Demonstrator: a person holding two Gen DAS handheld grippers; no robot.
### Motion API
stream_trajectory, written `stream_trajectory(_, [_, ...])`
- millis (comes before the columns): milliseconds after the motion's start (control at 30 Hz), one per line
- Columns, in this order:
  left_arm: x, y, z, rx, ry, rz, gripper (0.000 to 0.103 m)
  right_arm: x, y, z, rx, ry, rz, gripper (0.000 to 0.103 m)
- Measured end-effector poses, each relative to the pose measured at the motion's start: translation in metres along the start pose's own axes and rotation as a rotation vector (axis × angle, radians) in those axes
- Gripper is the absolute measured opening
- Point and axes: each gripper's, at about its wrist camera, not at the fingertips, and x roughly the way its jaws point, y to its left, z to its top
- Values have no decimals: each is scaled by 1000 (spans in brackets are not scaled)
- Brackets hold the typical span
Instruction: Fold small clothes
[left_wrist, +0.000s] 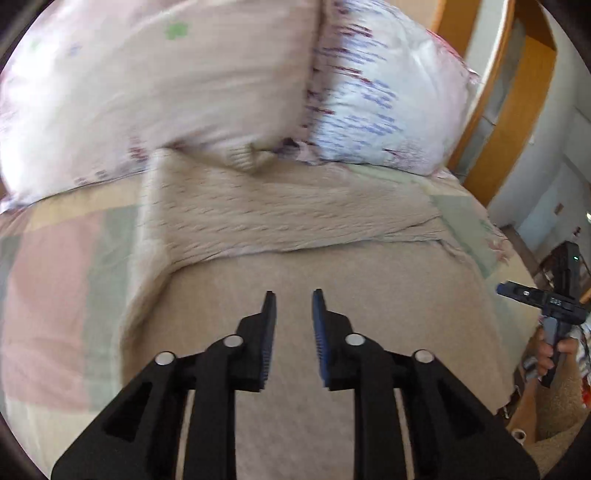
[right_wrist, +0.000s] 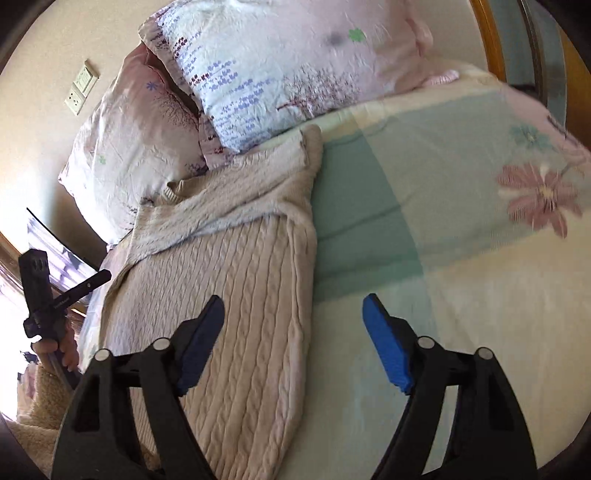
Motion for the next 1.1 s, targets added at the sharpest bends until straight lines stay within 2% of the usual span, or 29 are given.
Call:
stream_trajectory(33, [-12,19,-12,-39,-7,50,44,1,-6,-10,35,25,35,59])
stream_trajectory(67, [-21,36,-24,-79,-1,76,46,1,-9,-20,59,44,60,55])
stream_trajectory(133, [-30,64,-48,-162,49,89,46,-6,-9,-35,61,26,87,53])
stream_trajectory(167, [-34,72,-62,-193,70,88,46,-9,-7,-43,62,37,97,47])
stream_trajectory(200, [-36,77,-75,-218,88,78,46,-9,-5,-48,60,54,112,41])
stream_trajectory(267, [-37,76,-94,-255,110,34,46,-8,3,-61,44,87,140,37])
stream_trajectory(333, [-52,69,-112,-257,79,2,46,-5,11,-71,33,132,189,34])
stream_trajectory(367, [-56,65,-119,-264,77,-22,45,-1,15,-77,36,173,226,28])
stream_trajectory(400, [-61,61,-125,-270,67,-49,40,2,19,-83,28,198,247,21])
stream_trajectory(467, [-62,55,-134,-293,88,-114,22,4,29,-88,-3,201,257,10])
stream_trajectory(500, [-60,52,-136,-307,100,-145,14,3,33,-86,-11,186,267,9])
stream_trajectory(533, [-59,50,-137,-310,98,-154,13,2,35,-82,-7,164,290,8])
stream_trajectory(600, [-57,48,-128,-292,84,-166,11,-6,43,-64,-3,91,349,8])
stream_trajectory(667, [-56,46,-107,-270,54,-178,10,-15,54,-37,-28,0,360,8])
stream_trajectory(767, [-55,46,-45,-218,-51,-176,10,-18,70,20,-45,-140,372,7])
stream_trajectory(833, [-46,51,6,-211,-142,-127,10,-10,76,61,-25,-232,363,7])
stream_trajectory(900, [-22,61,57,-261,-207,-49,10,14,75,104,58,-314,342,8])
stream_trajectory(933, [-5,68,78,-298,-219,-7,14,28,70,122,112,-340,312,8])
stream_trajectory(967, [15,75,97,-328,-208,14,17,42,60,136,148,-337,268,17])
stream_trajectory(1000, [34,84,112,-355,-172,32,20,61,55,148,170,-306,205,37])
stream_trajectory(1067, [56,103,123,-448,-81,47,31,88,44,153,202,-246,103,51])
stream_trajectory(1100, [53,111,122,-488,-82,42,38,92,37,148,201,-239,119,53])
